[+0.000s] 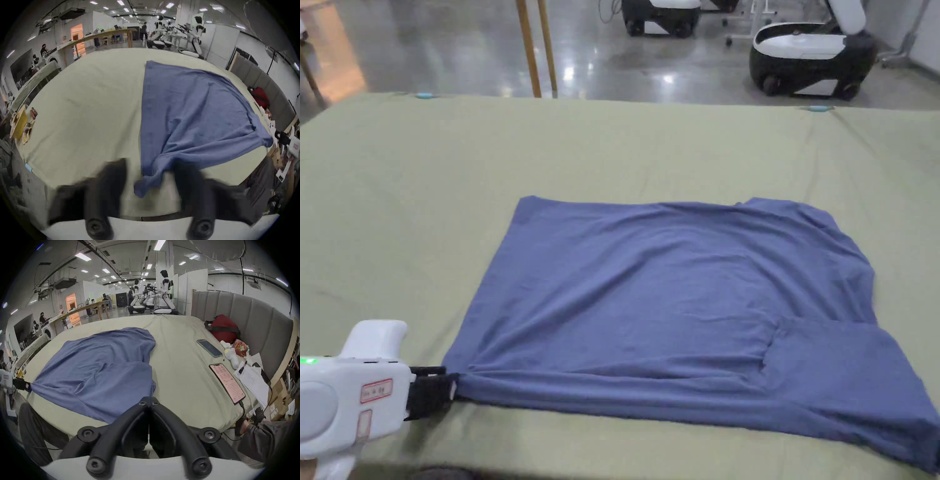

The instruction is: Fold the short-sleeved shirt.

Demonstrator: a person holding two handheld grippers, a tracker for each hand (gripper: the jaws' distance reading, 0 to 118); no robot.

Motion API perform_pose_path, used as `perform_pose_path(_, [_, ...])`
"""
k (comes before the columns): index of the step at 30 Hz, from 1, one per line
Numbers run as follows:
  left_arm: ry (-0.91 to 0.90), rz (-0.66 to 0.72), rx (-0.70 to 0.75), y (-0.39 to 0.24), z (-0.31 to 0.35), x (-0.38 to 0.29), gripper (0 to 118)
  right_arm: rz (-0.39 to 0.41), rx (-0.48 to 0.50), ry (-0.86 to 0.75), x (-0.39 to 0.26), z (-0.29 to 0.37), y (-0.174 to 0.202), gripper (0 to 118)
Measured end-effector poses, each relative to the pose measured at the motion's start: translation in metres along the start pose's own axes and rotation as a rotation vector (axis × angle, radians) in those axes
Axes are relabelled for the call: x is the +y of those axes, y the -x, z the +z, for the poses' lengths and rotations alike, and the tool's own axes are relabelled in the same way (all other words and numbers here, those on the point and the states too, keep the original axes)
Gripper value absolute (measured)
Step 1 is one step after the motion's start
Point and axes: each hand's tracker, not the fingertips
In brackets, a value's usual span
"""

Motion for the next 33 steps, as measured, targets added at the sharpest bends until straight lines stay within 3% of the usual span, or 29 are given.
perform_pose_path(1, [-0.01,0.005,-0.002,-0.001,-0.001,0.0,20,0.003,0.006,0.004,-0.001,0.0,0.001,1])
perform_pose_path(2, [-0.029,0.02,-0.027,-0.003,0.0,-0.002,5,0.006,0.008,0.003,-0.001,-0.001,0.001,1])
perform_pose_path(5, [-0.04,0.001,-0.008,-0.012,0.006,-0.001,5,0.013,0.03,0.03,-0.001,-0.008,-0.006,2])
perform_pose_path(6, [-0.04,0.004,-0.009,-0.012,0.007,-0.003,5,0.017,0.031,0.038,0.0,-0.01,-0.008,17])
perform_pose_path(7, [-0.037,0.003,-0.011,-0.012,0.008,-0.002,5,0.025,0.033,0.051,0.001,-0.013,-0.008,70])
perform_pose_path(8, [-0.042,0.005,-0.008,-0.012,0.009,-0.002,5,0.038,0.042,0.094,0.001,-0.019,-0.01,114])
perform_pose_path(9, [-0.046,0.01,-0.007,-0.011,0.009,-0.002,5,0.05,0.044,0.113,0.0,-0.018,-0.004,118])
perform_pose_path(13, [-0.049,0.019,-0.009,-0.018,0.015,-0.003,5,0.077,0.039,0.163,-0.008,-0.027,0.003,112])
perform_pose_path(15, [-0.05,0.023,-0.005,-0.02,0.014,-0.003,5,0.077,0.053,0.198,-0.016,-0.037,0.002,95])
perform_pose_path(18, [-0.045,0.027,-0.004,-0.019,0.013,-0.003,5,0.083,0.047,0.224,-0.014,-0.043,-0.007,22])
perform_pose_path(19, [-0.044,0.028,-0.005,-0.019,0.013,-0.003,5,0.076,0.072,0.23,-0.014,-0.042,-0.008,5])
perform_pose_path(20, [-0.042,0.031,-0.009,-0.019,0.013,-0.002,5,0.042,0.088,0.22,-0.013,-0.039,-0.008,5])
perform_pose_path(23, [-0.074,0.044,-0.002,-0.017,0.019,0.002,5,0.076,0.06,0.178,-0.001,-0.028,-0.003,5])
perform_pose_path(27, [-0.108,0.067,-0.025,-0.014,0.022,0.025,5,0.051,0.081,0.116,0.033,-0.021,-0.002,5])
perform_pose_path(33, [-0.143,0.039,-0.027,-0.014,0.006,0.083,5,0.054,0.076,0.069,0.091,-0.052,0.005,5])
